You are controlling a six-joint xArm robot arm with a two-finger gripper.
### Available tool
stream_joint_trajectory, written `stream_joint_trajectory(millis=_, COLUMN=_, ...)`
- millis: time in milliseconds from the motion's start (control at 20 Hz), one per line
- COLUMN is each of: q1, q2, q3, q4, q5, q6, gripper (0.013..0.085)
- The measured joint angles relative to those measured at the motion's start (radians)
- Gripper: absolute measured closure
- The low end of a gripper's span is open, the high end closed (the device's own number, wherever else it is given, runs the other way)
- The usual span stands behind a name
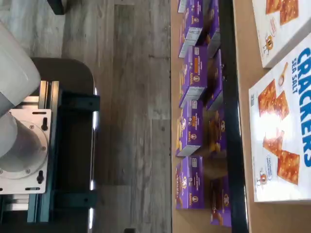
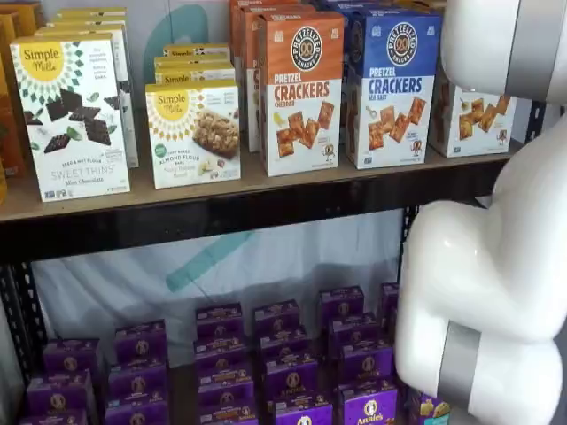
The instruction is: Retrieve the yellow and white box located on the top shelf, the sixth one from the left
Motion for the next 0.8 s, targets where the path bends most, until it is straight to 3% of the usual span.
stream_joint_trajectory(millis=50, q1=0.008, q2=0.001, q3=-0.003, q4=-0.017, q5=0.004, q6=0.000, gripper=0.0130)
stream_joint_trajectory(millis=100, q1=0.057, q2=-0.005, q3=-0.008, q4=-0.100, q5=0.021, q6=0.001, gripper=0.0130)
stream_joint_trajectory(millis=150, q1=0.068, q2=-0.014, q3=-0.001, q4=-0.119, q5=0.025, q6=0.003, gripper=0.0130)
stream_joint_trajectory(millis=350, q1=0.071, q2=-0.065, q3=0.053, q4=-0.118, q5=0.004, q6=0.008, gripper=0.0130)
stream_joint_trajectory(millis=500, q1=0.027, q2=-0.082, q3=0.069, q4=-0.047, q5=-0.008, q6=0.004, gripper=0.0130)
stream_joint_trajectory(millis=650, q1=-0.047, q2=-0.098, q3=0.087, q4=0.077, q5=-0.033, q6=0.002, gripper=0.0130)
stream_joint_trajectory(millis=800, q1=-0.104, q2=-0.145, q3=0.155, q4=0.192, q5=-0.128, q6=-0.006, gripper=0.0130)
